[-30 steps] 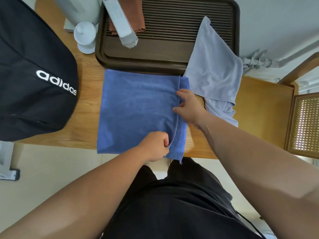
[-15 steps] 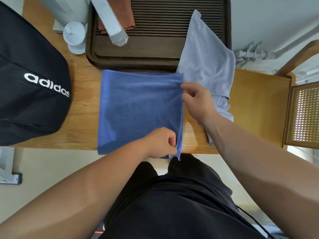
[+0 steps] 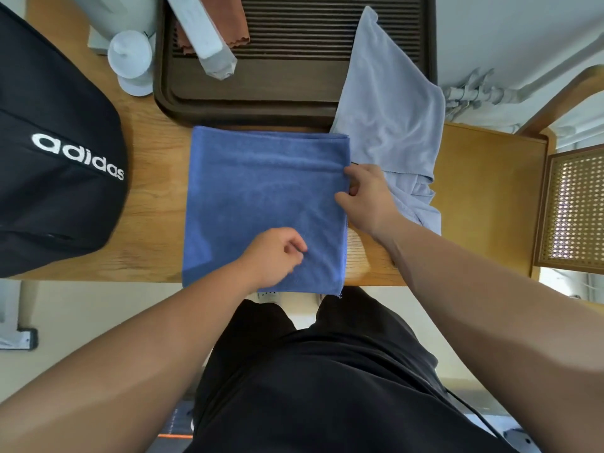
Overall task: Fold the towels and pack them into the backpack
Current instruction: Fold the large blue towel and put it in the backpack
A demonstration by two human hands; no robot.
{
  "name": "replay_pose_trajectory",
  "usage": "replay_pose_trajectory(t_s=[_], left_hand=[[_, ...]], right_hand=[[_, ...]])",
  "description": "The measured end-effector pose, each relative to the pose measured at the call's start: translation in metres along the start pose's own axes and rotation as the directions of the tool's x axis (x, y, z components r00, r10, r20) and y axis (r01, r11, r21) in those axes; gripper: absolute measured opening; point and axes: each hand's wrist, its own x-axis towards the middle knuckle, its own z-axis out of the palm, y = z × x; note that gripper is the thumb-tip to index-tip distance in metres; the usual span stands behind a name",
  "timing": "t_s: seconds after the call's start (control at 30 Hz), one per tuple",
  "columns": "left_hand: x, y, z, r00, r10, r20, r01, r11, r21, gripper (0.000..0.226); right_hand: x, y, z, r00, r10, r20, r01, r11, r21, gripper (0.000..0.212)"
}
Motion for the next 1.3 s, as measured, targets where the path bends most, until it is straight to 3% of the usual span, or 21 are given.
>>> replay_pose_trajectory(t_s=[0.1, 0.17, 0.23, 0.3, 0.4, 0.53, 0.6, 0.67, 0.73, 0.83, 0.9, 1.0, 1.13, 1.3], left_hand=[[0.004, -0.012, -0.024, 0.904, 0.17, -0.392, -0.093, 0.974, 0.208, 0.011], [0.008, -0.016, -0.042, 0.818, 0.322, -0.477, -0.092, 0.892, 0.443, 0.033], [0.013, -0.016, -0.055, 0.85, 0.351, -0.393, -0.021, 0.768, 0.64, 0.073], [0.02, -0.016, -0.063, 0.94, 0.225, -0.256, 0.049, 0.656, 0.753, 0.109], [0.026, -0.022, -0.07, 0.988, 0.044, -0.149, 0.091, 0.612, 0.785, 0.137], [0.018, -0.023, -0.063, 0.994, 0.01, -0.112, 0.084, 0.597, 0.798, 0.147], [0.009, -0.022, -0.056, 0.997, -0.021, -0.076, 0.075, 0.553, 0.83, 0.147], [-0.001, -0.017, -0.05, 0.997, -0.065, -0.04, 0.068, 0.514, 0.855, 0.14], [-0.008, -0.006, -0.05, 0.996, -0.087, -0.025, 0.063, 0.473, 0.879, 0.122], [-0.008, 0.007, -0.062, 0.992, 0.094, -0.084, 0.028, 0.48, 0.877, 0.071], [-0.001, 0.006, -0.075, 0.952, 0.26, -0.16, 0.019, 0.475, 0.88, 0.051], [0.017, -0.003, -0.094, 0.919, 0.313, -0.24, 0.059, 0.494, 0.868, 0.048], [0.036, -0.013, -0.117, 0.931, 0.256, -0.261, 0.087, 0.536, 0.84, 0.057], [0.043, -0.012, -0.132, 0.917, 0.263, -0.3, 0.133, 0.507, 0.852, 0.045]], right_hand=[[-0.011, -0.004, 0.007, 0.991, -0.102, -0.084, 0.084, 0.977, -0.198, 0.064], [-0.015, -0.013, 0.013, 0.963, -0.263, -0.064, 0.211, 0.877, -0.433, 0.067], [-0.015, -0.023, 0.02, 0.947, -0.275, 0.168, 0.32, 0.731, -0.603, 0.081], [-0.012, -0.023, 0.027, 0.923, -0.144, 0.356, 0.366, 0.61, -0.703, 0.1], [-0.012, -0.016, 0.029, 0.912, -0.081, 0.403, 0.374, 0.572, -0.731, 0.121], [-0.019, -0.013, 0.027, 0.912, -0.092, 0.4, 0.38, 0.559, -0.737, 0.122], [-0.027, -0.016, 0.026, 0.918, -0.13, 0.376, 0.379, 0.568, -0.731, 0.11], [-0.034, -0.018, 0.024, 0.929, -0.213, 0.303, 0.369, 0.593, -0.716, 0.084], [-0.038, -0.019, 0.025, 0.939, -0.252, 0.233, 0.341, 0.601, -0.723, 0.064], [-0.033, -0.018, 0.027, 0.951, -0.255, 0.174, 0.299, 0.62, -0.726, 0.044], [-0.024, -0.021, 0.025, 0.944, -0.306, 0.124, 0.304, 0.66, -0.687, 0.034], [-0.005, -0.026, 0.022, 0.934, -0.347, 0.085, 0.31, 0.672, -0.673, 0.04], [0.019, -0.031, 0.016, 0.96, -0.262, 0.096, 0.249, 0.648, -0.719, 0.037], [0.033, -0.042, 0.006, 0.972, -0.18, 0.151, 0.233, 0.659, -0.715, 0.033]])
